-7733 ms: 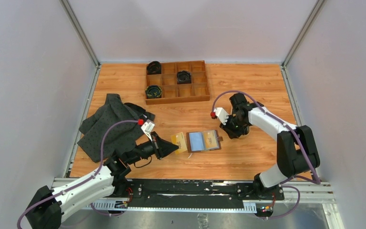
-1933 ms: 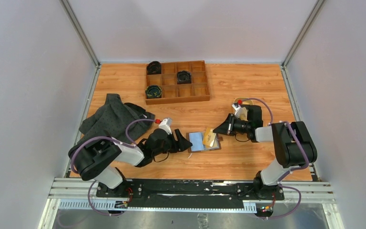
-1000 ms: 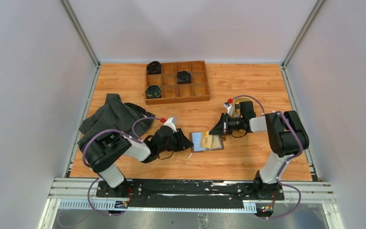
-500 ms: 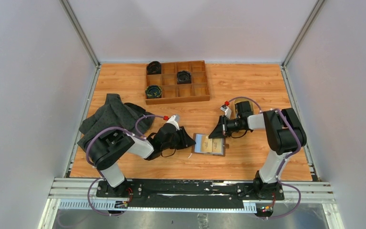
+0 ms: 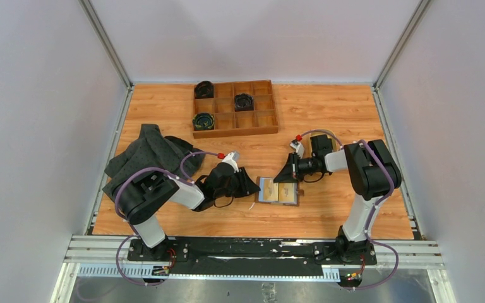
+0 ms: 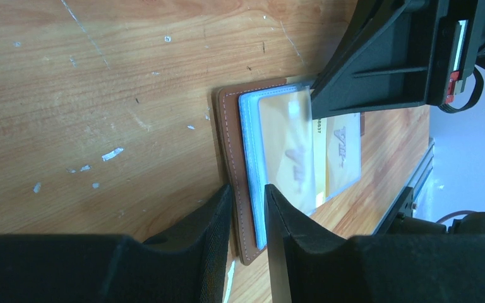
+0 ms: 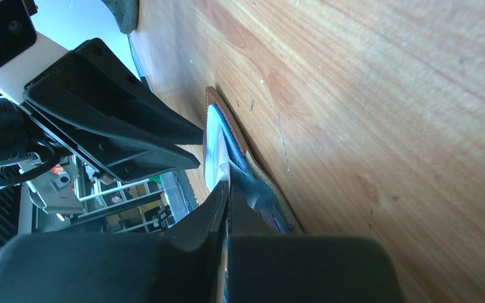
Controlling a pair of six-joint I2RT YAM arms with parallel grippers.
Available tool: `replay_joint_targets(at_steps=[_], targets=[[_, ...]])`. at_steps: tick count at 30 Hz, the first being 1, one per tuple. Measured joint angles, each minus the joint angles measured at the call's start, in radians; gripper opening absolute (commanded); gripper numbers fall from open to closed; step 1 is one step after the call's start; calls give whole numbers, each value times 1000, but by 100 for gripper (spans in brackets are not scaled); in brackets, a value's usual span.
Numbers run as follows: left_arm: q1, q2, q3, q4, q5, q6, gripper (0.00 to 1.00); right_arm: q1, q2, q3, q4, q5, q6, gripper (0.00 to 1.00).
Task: Put the credit cards into the card holder
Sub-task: Insert the credit card into the card holder.
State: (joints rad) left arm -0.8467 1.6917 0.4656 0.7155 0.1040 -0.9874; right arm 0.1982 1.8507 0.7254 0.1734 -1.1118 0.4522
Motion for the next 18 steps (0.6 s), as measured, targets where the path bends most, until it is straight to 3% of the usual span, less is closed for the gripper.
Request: replay_joint_targets(at_steps=[5, 18], targets=[[0, 0, 0, 0, 7, 0, 33, 0, 0, 0, 14, -3, 5, 17], [0, -4, -2, -1, 9, 0, 35, 0, -27, 50, -165, -2, -140, 37]])
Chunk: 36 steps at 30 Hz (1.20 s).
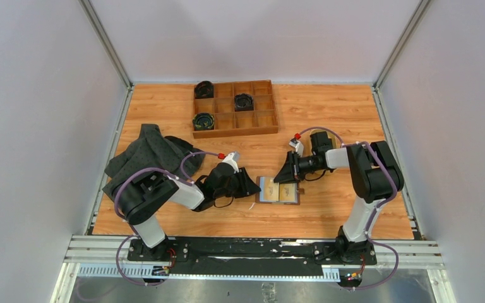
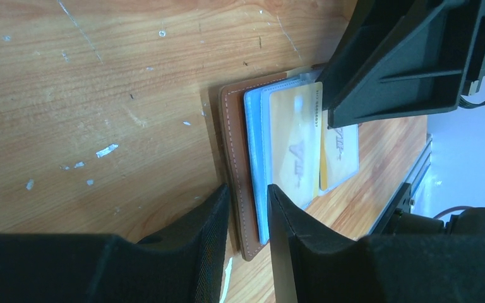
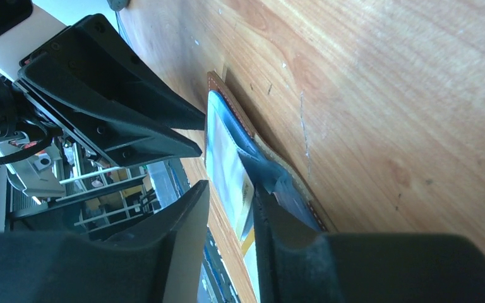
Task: Put the credit cards into the card holder
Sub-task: Insert the credit card into the card holder.
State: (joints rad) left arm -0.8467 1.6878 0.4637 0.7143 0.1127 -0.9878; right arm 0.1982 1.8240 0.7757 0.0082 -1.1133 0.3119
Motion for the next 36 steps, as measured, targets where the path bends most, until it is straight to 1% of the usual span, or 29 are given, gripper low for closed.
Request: replay_joint_targets(at_steps=[6, 13, 19, 27, 29, 33, 36], targets=[[0, -2, 0, -3, 1, 0, 36, 5, -29, 2, -46, 8, -27, 45], [0, -4, -1, -5, 15, 0, 35, 57, -76, 14, -104, 83, -43, 47], [0, -10, -10, -2, 30, -9, 34, 110, -113, 18, -131, 162, -26, 49], [0, -10, -63, 79, 49, -49, 34, 151, -113, 30, -133, 181, 26, 59], [0, -9, -78, 113, 53, -64, 34, 153, -113, 40, -143, 178, 23, 60], [0, 5, -100, 178, 53, -88, 34, 154, -120, 73, -200, 185, -27, 62], [0, 6, -107, 191, 53, -96, 34, 155, -141, 89, -247, 209, -79, 63]])
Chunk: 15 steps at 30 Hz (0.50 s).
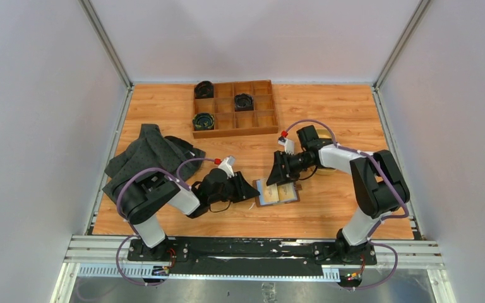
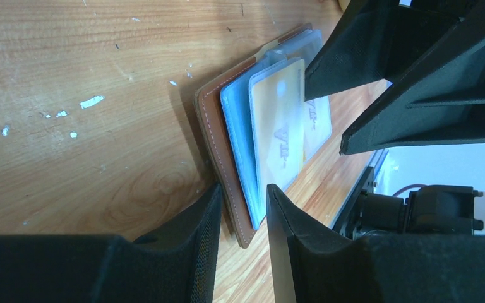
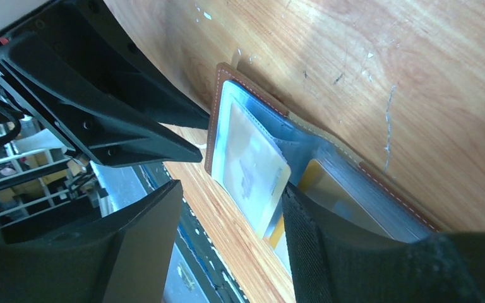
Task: Put the credit cards into the card holder
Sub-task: Insert the credit card into the card holder.
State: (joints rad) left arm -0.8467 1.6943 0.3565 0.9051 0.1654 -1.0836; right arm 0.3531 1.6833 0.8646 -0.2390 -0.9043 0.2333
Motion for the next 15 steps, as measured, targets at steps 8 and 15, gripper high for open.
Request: replay_joint_targets(at_steps=[8, 15], targets=[[0, 0, -10, 18, -1, -2, 34, 0, -13, 18, -87, 42, -87, 64], [0, 1, -22, 41, 0, -2, 34, 14, -5, 28, -111, 44, -105, 64]])
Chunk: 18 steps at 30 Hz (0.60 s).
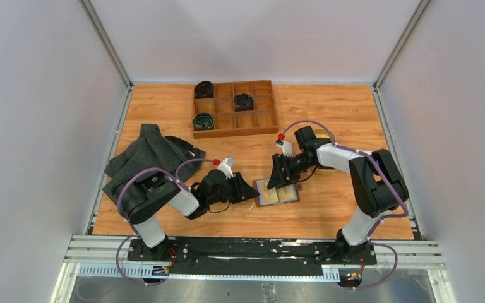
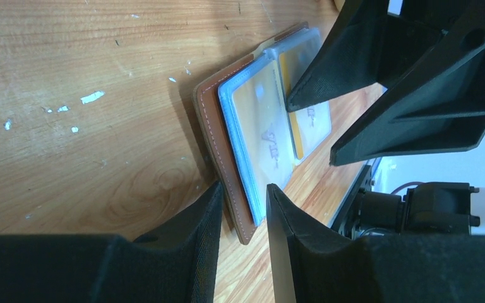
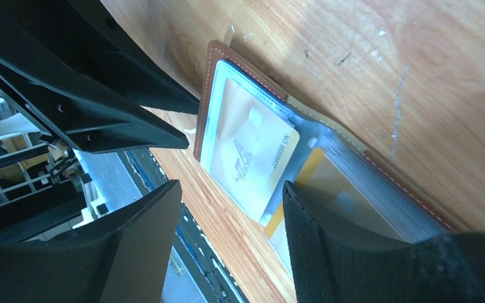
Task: Put the credit cards into the card holder
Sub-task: Insert the credit card into the card holder.
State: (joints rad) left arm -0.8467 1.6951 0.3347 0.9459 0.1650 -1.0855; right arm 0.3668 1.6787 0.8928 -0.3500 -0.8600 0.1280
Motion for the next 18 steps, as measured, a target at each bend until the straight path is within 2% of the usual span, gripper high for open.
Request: replay_joint_targets(at_steps=[9, 14, 18], targets=[[0, 26, 0, 32, 5, -3, 30, 32, 52, 12, -10, -34, 2, 56], [0, 45, 0, 49, 14, -7, 31, 76, 51, 18, -10, -49, -16, 56], [2, 45, -5, 73, 17, -11, 36, 92, 51, 23, -27, -45, -37, 61]])
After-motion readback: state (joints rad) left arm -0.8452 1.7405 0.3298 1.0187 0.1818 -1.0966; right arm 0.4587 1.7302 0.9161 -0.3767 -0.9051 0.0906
